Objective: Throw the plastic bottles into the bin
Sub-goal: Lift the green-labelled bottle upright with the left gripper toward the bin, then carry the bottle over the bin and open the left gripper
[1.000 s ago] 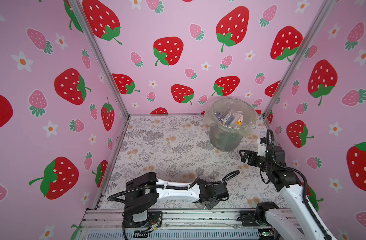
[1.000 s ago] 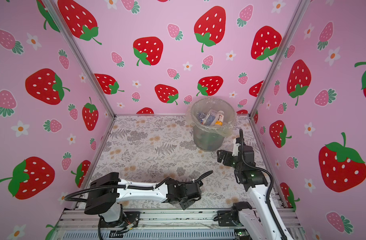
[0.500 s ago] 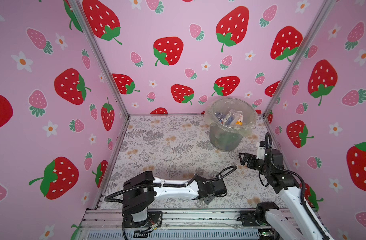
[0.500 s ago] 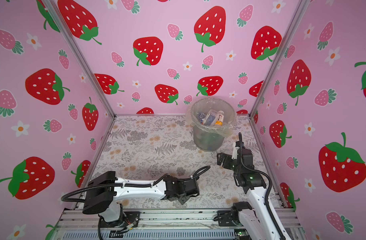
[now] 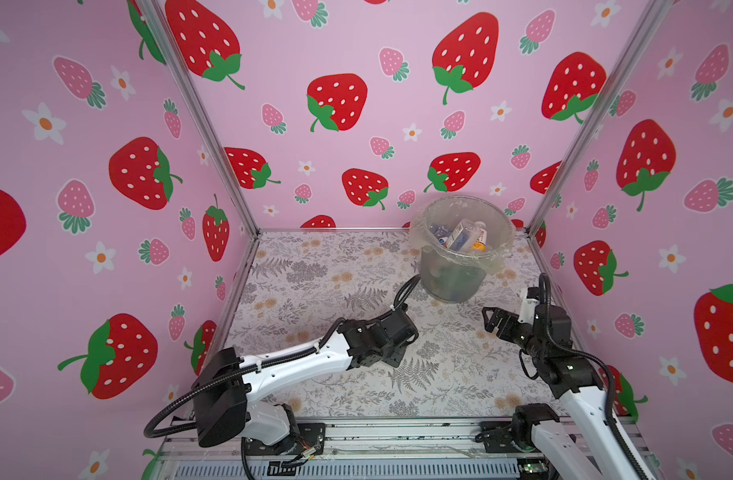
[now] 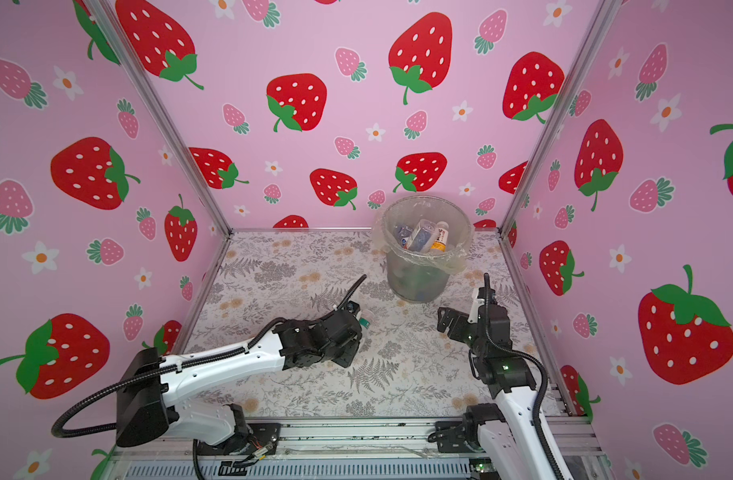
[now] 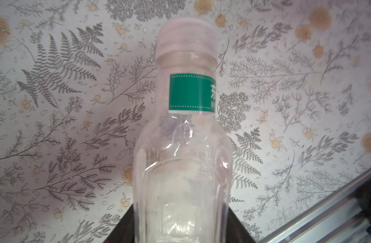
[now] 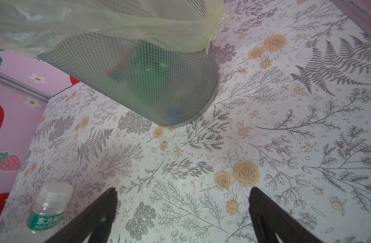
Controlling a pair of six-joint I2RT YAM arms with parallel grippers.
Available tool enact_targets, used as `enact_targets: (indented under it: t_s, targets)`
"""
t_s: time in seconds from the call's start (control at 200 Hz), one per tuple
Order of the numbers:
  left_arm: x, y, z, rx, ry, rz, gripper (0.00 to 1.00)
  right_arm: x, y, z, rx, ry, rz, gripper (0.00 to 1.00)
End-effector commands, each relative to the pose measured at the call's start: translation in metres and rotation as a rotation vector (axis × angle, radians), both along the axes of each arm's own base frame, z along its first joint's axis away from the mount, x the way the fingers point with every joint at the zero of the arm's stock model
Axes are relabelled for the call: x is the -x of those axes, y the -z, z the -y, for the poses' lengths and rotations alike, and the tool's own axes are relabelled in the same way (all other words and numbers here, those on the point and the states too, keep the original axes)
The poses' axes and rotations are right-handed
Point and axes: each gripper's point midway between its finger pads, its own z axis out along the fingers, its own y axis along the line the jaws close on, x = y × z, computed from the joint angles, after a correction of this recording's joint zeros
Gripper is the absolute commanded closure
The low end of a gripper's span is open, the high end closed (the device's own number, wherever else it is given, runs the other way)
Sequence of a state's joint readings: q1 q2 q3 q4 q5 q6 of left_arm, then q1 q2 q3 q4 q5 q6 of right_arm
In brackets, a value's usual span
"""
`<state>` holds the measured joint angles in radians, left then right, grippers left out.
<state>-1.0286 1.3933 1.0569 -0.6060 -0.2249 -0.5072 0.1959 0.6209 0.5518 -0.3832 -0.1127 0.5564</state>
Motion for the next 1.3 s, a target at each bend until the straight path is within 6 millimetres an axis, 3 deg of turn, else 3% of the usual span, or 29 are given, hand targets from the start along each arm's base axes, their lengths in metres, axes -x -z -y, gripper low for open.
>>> enact_targets:
  t_s: [0.0, 0.18, 0.35, 0.6, 0.83, 1.09, 1.296]
  targets:
    - [-0.01, -0.023, -0.002, 0.114, -0.052, -0.008, 0.56, 0.001, -0.007, 0.008, -0.004, 0.047, 0.044, 0.01]
    - [-0.038, -0.068, -0.007, 0.303, -0.129, 0.031, 0.56, 0.001, -0.004, 0.011, 0.009, 0.056, 0.047, 0.01]
    - [-0.063, -0.106, -0.012, 0.356, -0.15, 0.105, 0.56, -0.001, 0.005, 0.007, 0.011, 0.036, 0.014, 0.01]
    - [-0.083, -0.154, -0.015, 0.488, -0.171, 0.271, 0.58, 0.0, 0.004, 0.01, 0.016, 0.047, 0.025, 0.01]
    - [-0.086, -0.159, -0.022, 0.581, -0.173, 0.379, 0.58, 0.0, 0.004, 0.009, 0.016, 0.044, 0.029, 0.01]
    - [-0.088, -0.191, -0.02, 0.597, -0.089, 0.507, 0.59, 0.0, 0.007, 0.009, 0.016, 0.044, 0.023, 0.01]
    - [-0.092, -0.195, -0.015, 0.601, -0.063, 0.513, 0.59, 0.0, 0.007, 0.009, 0.015, 0.042, 0.023, 0.01]
